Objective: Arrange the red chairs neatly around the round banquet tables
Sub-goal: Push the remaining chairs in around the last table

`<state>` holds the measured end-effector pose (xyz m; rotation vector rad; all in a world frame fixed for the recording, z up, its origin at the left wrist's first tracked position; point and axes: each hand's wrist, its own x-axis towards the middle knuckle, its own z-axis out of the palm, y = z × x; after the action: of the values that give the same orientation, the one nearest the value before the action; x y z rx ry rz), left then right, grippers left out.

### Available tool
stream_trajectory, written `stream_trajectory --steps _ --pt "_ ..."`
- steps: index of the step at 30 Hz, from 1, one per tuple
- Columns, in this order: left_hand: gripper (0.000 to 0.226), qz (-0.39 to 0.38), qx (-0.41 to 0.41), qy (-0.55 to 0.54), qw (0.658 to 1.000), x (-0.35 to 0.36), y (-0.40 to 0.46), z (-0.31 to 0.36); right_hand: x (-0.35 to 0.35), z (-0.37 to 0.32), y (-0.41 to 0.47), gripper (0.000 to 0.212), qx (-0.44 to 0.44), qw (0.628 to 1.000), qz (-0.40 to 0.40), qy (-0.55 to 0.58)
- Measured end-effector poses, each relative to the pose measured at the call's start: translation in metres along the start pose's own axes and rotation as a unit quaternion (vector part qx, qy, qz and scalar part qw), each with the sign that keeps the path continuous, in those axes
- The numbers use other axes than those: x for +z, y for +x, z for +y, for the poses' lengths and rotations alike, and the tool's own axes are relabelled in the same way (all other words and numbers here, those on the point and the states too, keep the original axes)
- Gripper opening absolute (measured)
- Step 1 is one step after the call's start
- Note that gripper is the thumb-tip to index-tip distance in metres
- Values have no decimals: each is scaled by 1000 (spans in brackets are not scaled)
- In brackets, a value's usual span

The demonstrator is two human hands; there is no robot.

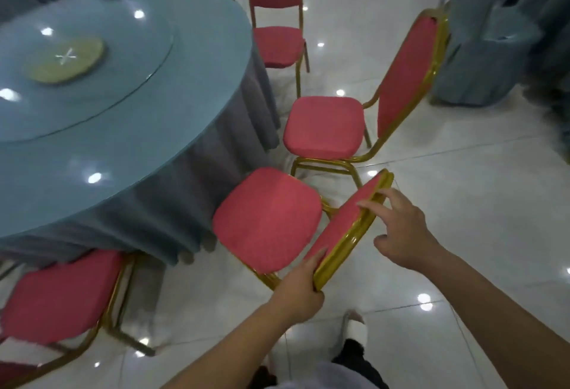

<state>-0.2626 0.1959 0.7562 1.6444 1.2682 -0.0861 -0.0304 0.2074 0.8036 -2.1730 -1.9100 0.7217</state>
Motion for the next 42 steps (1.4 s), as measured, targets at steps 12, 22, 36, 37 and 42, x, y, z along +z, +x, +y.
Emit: stream_trajectory --steps 12,22,36,37,42 --pt "77 112 -40 33 992 -7 -99 -78 62 -19 2 26 -51 993 -69 -79" --pt "37 162 -54 50 984 -75 -167 -190 118 -158 -25 19 -91 992 -44 -74" --pt "34 284 -147 3 947 -126 -193 -243 160 -265 23 26 -24 987 -111 -110" --pt "35 282 -157 11 946 -128 -190 -242 160 -264 29 27 -14 986 -111 -123" --pt "31 294 -198 34 934 -125 -171 -238 158 -261 45 23 -20 981 -102 -165"
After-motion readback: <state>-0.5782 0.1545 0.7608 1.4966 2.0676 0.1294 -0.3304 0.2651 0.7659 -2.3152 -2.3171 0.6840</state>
